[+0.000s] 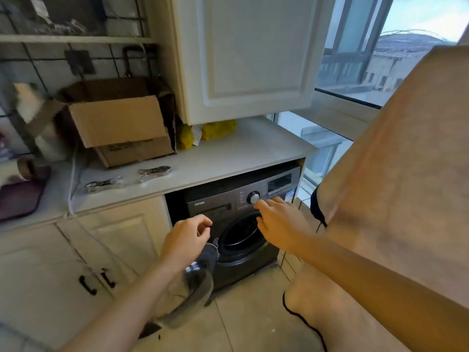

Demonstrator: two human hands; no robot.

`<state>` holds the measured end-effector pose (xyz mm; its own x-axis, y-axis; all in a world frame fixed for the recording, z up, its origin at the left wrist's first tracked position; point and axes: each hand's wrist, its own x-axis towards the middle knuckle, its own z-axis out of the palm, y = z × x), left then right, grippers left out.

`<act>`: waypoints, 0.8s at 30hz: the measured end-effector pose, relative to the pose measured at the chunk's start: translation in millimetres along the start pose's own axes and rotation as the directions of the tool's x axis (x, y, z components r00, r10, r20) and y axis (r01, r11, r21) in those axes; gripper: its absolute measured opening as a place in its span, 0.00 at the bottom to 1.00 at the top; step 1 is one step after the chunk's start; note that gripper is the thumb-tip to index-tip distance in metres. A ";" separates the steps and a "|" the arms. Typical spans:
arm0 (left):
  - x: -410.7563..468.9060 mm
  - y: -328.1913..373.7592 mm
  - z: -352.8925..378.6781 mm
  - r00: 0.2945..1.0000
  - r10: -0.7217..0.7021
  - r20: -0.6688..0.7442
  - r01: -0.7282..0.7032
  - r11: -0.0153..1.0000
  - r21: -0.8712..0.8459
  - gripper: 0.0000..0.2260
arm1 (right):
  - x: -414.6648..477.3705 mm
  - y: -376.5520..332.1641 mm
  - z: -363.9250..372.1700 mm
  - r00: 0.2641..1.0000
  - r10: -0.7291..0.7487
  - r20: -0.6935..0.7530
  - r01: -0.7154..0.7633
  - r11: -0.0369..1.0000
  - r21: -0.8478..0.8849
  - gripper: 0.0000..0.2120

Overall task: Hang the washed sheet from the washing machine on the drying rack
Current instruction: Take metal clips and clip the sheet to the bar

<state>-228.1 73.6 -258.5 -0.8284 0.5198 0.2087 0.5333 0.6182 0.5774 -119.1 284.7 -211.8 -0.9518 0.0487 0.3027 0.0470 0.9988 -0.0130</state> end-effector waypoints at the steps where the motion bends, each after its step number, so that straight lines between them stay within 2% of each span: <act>1: -1.5 -9.2 -3.1 1.000 -0.020 0.001 0.020 1.000 0.003 0.06 | 6.4 -7.5 6.6 1.000 -0.009 0.023 0.009 1.000 0.007 0.15; 17: 70.2 -185.6 -90.1 0.987 -0.155 0.044 0.150 0.983 0.103 0.08 | 169.3 -134.4 90.0 0.975 -0.084 0.205 0.064 0.992 0.105 0.16; 24: 115.2 -238.8 -116.7 0.995 -0.094 -0.017 0.095 0.977 0.189 0.09 | 229.5 -168.7 123.3 0.963 -0.077 0.259 0.040 0.989 0.145 0.17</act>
<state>-470.9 -83.0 -280.2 -0.8776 0.4494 0.1668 0.4746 0.7655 0.4346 -382.9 127.6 -257.7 -0.9985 -0.0298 0.0461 -0.0359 0.9897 -0.1387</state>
